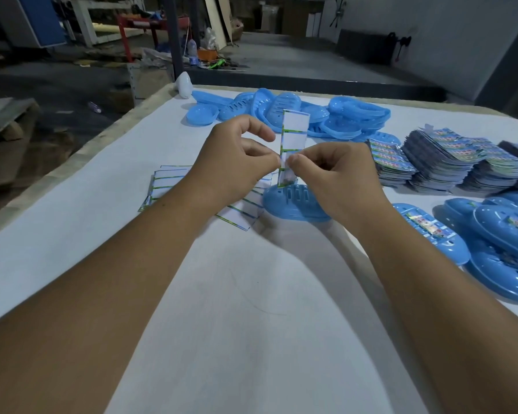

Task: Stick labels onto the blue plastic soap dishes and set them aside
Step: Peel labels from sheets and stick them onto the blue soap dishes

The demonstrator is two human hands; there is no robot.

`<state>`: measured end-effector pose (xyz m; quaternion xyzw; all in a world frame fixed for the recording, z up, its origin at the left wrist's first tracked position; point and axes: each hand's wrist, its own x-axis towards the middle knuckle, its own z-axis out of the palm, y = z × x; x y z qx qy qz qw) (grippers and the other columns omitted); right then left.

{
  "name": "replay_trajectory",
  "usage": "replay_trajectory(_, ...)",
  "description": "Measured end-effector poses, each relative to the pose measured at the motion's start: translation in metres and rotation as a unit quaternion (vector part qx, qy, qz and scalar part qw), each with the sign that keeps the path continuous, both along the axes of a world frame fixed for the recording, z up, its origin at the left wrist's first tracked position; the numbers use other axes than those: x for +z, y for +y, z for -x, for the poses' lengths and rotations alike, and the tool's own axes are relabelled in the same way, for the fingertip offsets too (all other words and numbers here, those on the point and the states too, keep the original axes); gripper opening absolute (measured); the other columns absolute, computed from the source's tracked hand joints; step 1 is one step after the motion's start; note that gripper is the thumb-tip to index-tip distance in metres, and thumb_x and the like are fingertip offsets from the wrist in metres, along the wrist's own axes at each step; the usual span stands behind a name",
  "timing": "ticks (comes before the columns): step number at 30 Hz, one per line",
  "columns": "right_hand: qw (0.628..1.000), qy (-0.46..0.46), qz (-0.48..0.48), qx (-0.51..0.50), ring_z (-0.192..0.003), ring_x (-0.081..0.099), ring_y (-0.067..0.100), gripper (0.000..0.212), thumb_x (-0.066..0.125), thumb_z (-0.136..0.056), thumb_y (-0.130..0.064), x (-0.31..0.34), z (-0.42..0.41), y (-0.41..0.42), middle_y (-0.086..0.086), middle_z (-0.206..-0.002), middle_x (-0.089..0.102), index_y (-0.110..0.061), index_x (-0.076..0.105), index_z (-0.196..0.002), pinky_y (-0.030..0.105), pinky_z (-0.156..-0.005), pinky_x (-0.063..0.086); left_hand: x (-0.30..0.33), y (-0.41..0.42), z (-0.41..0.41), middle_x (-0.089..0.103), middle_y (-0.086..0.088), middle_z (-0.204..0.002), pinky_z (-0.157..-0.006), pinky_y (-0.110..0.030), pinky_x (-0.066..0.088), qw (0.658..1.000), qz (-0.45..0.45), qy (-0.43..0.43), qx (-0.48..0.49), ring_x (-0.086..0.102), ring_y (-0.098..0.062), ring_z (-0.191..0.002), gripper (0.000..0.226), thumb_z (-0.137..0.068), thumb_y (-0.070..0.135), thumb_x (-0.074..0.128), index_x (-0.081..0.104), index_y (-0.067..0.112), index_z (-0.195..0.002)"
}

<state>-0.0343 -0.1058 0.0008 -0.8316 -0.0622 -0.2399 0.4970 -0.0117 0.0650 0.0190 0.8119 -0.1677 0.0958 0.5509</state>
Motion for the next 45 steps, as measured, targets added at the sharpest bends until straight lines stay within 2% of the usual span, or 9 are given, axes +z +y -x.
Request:
replay_trajectory(6,0.998,0.036,-0.049,0.0,-0.046,0.039,0.005,0.02,0.073,-0.087,-0.025,0.002,0.0,-0.001,-0.005,-0.048,0.054,-0.017,0.076,-0.069,0.016,-0.048,0.034,-0.001,-0.001,-0.006,0.063,0.011,-0.059,-0.046,-0.01,0.038,0.998,0.025,0.014,0.053,0.045,0.0,-0.043,0.024,-0.076,0.011,0.074,0.054,0.022,-0.081)
replay_trajectory(9,0.996,0.055,-0.075,-0.014,-0.06,0.05,0.012,0.016,0.073,-0.083,-0.031,0.003,-0.001,-0.002,0.015,-0.075,0.071,-0.021,0.079,-0.071,0.029,-0.058,0.041,-0.001,0.002,-0.01,0.061,0.005,-0.067,-0.043,-0.012,0.04,0.996,0.033,0.028,0.074,0.05,-0.004,-0.048,0.022,-0.078,0.014,0.074,0.054,0.022,-0.082)
replay_trajectory(16,0.987,0.095,-0.122,-0.032,-0.064,0.047,0.018,0.025,0.071,-0.068,-0.043,0.006,-0.002,-0.003,0.026,-0.083,0.066,-0.019,0.077,-0.071,0.035,-0.058,0.038,-0.001,0.006,-0.017,0.069,-0.003,-0.085,-0.059,-0.025,0.046,0.99,0.022,0.064,0.124,0.064,-0.016,-0.07,0.012,-0.082,0.016,0.066,0.057,0.024,-0.082)
replay_trajectory(22,0.982,0.115,-0.143,-0.042,-0.057,0.051,0.006,0.017,0.074,-0.073,-0.034,0.006,-0.004,-0.007,-0.004,-0.065,0.07,-0.022,0.076,-0.062,0.028,-0.057,0.043,-0.002,0.013,-0.023,0.06,0.008,-0.074,-0.058,-0.027,0.04,0.983,-0.041,0.048,0.17,0.058,-0.01,-0.07,0.012,-0.086,0.015,0.058,0.059,0.026,-0.082)
replay_trajectory(29,0.981,0.123,-0.148,-0.037,-0.055,0.051,0.004,0.018,0.073,-0.075,-0.033,0.006,-0.004,-0.007,-0.008,-0.062,0.068,-0.026,0.076,-0.058,0.026,-0.057,0.042,-0.006,0.019,-0.025,0.058,0.007,-0.084,-0.066,-0.03,0.044,0.979,-0.079,0.04,0.186,0.058,-0.016,-0.078,0.012,-0.083,0.018,0.057,0.056,0.027,-0.091)
replay_trajectory(33,0.978,0.124,-0.163,-0.047,-0.053,0.051,0.005,0.023,0.073,-0.075,-0.031,0.008,-0.004,-0.01,-0.008,-0.06,0.067,-0.025,0.073,-0.053,0.027,-0.06,0.044,-0.005,0.027,-0.026,0.058,0.01,-0.087,-0.065,-0.03,0.039,0.958,-0.193,0.026,0.211,0.057,-0.019,-0.087,0.006,-0.086,0.024,0.058,0.054,0.027,-0.084)
replay_trajectory(38,0.983,0.114,-0.131,-0.066,-0.06,0.051,0.011,0.018,0.072,-0.073,-0.035,0.009,-0.002,-0.006,-0.008,-0.061,0.068,-0.024,0.075,-0.059,0.033,-0.061,0.044,-0.014,0.032,-0.021,0.065,0.001,-0.098,-0.069,-0.032,0.042,0.88,-0.423,0.015,0.215,0.059,-0.026,-0.093,0.015,-0.084,0.035,0.061,0.063,0.024,-0.094)
replay_trajectory(40,0.985,0.103,-0.114,-0.073,-0.057,0.05,0.009,0.019,0.072,-0.075,-0.034,0.008,-0.002,-0.005,-0.007,-0.06,0.067,-0.018,0.075,-0.065,0.03,-0.057,0.043,-0.01,0.029,-0.019,0.061,0.003,-0.096,-0.071,-0.032,0.04,0.887,-0.401,-0.034,0.228,0.058,-0.024,-0.095,0.011,-0.085,0.035,0.063,0.064,0.026,-0.091)
replay_trajectory(45,0.991,0.074,-0.084,-0.071,-0.048,0.042,0.006,0.019,0.072,-0.075,-0.029,0.006,-0.001,-0.003,-0.004,-0.055,0.059,-0.016,0.072,-0.061,0.017,-0.042,0.034,0.007,0.007,-0.005,0.072,0.014,-0.07,-0.05,-0.007,0.043,0.992,-0.084,0.015,0.093,0.063,0.004,-0.066,0.013,-0.081,0.033,0.074,0.073,0.028,-0.069)
